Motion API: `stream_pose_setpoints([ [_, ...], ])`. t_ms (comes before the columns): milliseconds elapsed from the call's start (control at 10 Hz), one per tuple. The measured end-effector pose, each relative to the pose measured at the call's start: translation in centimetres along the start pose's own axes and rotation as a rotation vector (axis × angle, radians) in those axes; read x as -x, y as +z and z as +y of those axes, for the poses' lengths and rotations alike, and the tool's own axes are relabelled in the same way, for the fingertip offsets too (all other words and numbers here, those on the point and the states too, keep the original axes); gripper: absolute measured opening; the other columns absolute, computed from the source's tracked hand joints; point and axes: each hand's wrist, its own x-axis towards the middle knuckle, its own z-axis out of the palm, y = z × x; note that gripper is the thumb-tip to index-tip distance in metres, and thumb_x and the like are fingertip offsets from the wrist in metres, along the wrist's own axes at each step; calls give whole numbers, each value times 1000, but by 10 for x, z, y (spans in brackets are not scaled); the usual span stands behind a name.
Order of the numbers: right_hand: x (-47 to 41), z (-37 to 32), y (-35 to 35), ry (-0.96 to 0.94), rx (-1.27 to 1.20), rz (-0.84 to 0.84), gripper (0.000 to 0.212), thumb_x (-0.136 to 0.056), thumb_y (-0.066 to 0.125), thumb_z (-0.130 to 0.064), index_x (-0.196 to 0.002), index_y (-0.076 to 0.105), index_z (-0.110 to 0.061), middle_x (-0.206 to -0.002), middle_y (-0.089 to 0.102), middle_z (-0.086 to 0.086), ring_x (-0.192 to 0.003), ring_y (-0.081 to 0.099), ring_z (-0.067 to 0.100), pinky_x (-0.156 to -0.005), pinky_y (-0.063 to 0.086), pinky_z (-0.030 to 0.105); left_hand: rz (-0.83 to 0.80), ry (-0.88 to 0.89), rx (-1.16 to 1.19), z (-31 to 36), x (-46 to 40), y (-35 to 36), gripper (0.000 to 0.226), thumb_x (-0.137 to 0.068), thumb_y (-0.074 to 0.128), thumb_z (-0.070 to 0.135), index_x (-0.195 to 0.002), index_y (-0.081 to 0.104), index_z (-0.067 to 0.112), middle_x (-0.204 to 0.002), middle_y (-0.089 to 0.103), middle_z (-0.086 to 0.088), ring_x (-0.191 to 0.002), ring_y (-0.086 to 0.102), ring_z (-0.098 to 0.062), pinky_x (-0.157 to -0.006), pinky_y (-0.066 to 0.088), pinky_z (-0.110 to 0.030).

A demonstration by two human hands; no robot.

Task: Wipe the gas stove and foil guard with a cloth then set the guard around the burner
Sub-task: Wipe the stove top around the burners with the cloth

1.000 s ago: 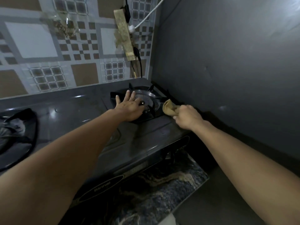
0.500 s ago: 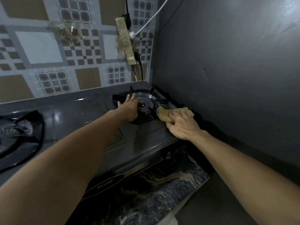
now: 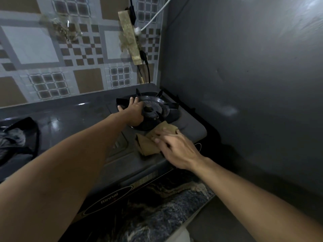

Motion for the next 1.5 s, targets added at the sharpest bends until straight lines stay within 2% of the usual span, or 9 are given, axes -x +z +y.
stream_pose_setpoints([
  [100, -11, 34, -11, 121, 99, 124, 21, -90, 40, -28, -95, 55, -15, -109, 60, 5, -111, 52, 28, -99, 37, 37, 9, -37, -128, 3, 1, 0, 69, -96, 39, 7, -154, 2, 10, -161, -16, -10, -146, -21, -31, -113, -9, -63],
  [200, -21, 77, -36, 232, 177, 133, 31, -84, 41, -14, -108, 60, -14, -121, 59, 11, -114, 52, 32, -96, 36, 33, 2, -49, -169, 5, 1, -1, 71, -98, 39, 12, -154, -5, 7, -160, -19, -11, -146, -21, -31, -114, -8, -62],
  [400, -22, 87, -47, 205, -16, 80, 29, -70, 34, 2, -74, 50, -21, -98, 68, 11, -102, 61, 34, -86, 51, 43, 5, -44, -157, 4, 3, 1, 74, -96, 42, 9, -154, -4, 8, -159, -22, -13, -145, -24, -33, -114, -9, -62],
  [600, 4, 54, -10, -8, -246, 50, 38, -72, 37, 16, -69, 56, -17, -122, 64, -1, -132, 42, 5, -113, 26, 20, 5, -32, -125, 3, 3, 2, 74, -96, 42, 8, -154, -4, 8, -159, -23, -12, -145, -24, -33, -114, -9, -61],
  [700, -6, 66, -19, 5, -236, 176, 33, -68, 43, 12, -61, 60, -15, -115, 69, 9, -123, 56, 17, -105, 43, 32, 3, -47, -137, 4, 4, 1, 74, -96, 41, 8, -153, -6, 7, -158, -24, -12, -144, -25, -34, -114, -9, -61],
  [1000, -26, 96, -50, 190, 174, 17, 47, -77, 39, 4, -113, 51, -24, -109, 63, 12, -97, 60, 30, -77, 46, 34, -9, -32, -126, 4, 5, 0, 74, -96, 40, 9, -153, -7, 6, -158, -24, -13, -144, -24, -35, -114, -8, -61],
  [1100, -28, 93, -53, 246, -26, -51, 50, -86, 29, -36, -135, 41, -40, -141, 51, 1, -128, 48, 22, -111, 34, 40, -13, -32, -127, 4, 4, 0, 74, -96, 40, 9, -153, -7, 6, -159, -23, -13, -145, -23, -34, -115, -8, -61],
  [1200, -23, 94, -39, 151, 206, -98, 50, -103, 19, -41, -152, 22, -31, -160, 18, -8, -147, 9, 8, -121, 1, 34, -17, -33, -131, 3, 3, 0, 72, -97, 38, 10, -153, -7, 5, -159, -22, -13, -145, -23, -34, -115, -8, -60],
  [1500, -18, 103, -18, 84, 274, 178, 61, -95, 12, -45, -143, 45, -24, -151, 39, -5, -144, 25, 16, -119, 4, 42, -8, -33, -123, 3, 1, 1, 72, -98, 39, 11, -153, -6, 5, -159, -22, -13, -145, -22, -33, -115, -7, -60],
])
